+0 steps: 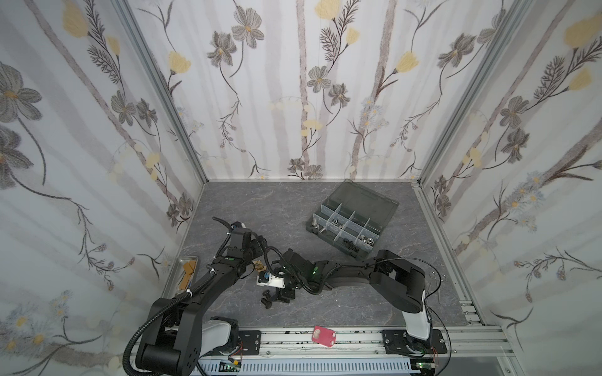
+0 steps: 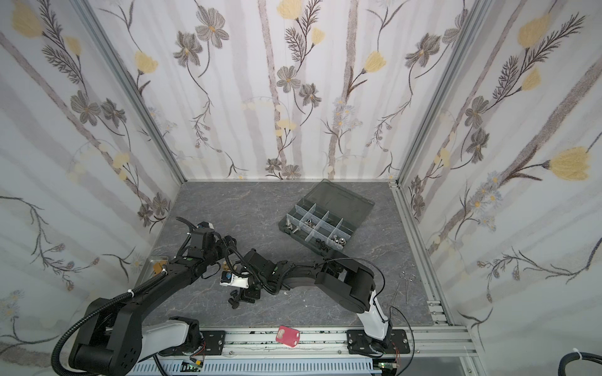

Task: Sort the screws and nuts into containers
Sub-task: Pick up the screw from the bottom-center of the table.

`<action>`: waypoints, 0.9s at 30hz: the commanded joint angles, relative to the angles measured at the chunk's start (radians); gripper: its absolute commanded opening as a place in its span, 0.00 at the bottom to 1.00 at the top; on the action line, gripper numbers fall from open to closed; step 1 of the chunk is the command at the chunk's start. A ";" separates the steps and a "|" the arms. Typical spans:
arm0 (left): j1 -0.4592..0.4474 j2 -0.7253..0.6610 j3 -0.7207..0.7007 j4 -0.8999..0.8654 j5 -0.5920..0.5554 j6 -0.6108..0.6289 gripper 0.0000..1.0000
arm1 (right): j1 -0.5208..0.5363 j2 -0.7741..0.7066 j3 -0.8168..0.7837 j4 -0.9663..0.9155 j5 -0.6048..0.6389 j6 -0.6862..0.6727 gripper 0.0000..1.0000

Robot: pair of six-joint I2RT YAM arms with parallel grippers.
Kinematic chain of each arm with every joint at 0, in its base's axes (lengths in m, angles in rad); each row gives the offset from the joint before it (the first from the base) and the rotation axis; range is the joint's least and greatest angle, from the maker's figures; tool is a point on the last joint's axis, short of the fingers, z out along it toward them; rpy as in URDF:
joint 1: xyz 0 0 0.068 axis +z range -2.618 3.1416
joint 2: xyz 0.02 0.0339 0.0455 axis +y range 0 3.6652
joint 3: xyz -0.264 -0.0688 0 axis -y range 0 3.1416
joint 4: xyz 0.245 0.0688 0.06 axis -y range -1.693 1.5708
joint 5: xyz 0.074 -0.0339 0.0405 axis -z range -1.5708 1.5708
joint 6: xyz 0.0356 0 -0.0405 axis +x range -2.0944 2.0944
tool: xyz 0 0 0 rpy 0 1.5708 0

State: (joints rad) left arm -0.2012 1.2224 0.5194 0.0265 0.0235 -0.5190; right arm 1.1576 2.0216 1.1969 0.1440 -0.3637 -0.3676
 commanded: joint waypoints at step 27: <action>0.001 -0.045 -0.047 0.097 0.041 0.032 0.86 | -0.023 0.067 0.100 -0.120 -0.014 -0.033 0.16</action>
State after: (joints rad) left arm -0.2020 1.1984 0.4767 0.0822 0.0502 -0.5007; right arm 1.1484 2.1197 1.3151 0.0219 -0.3832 -0.4000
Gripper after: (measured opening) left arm 0.864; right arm 0.186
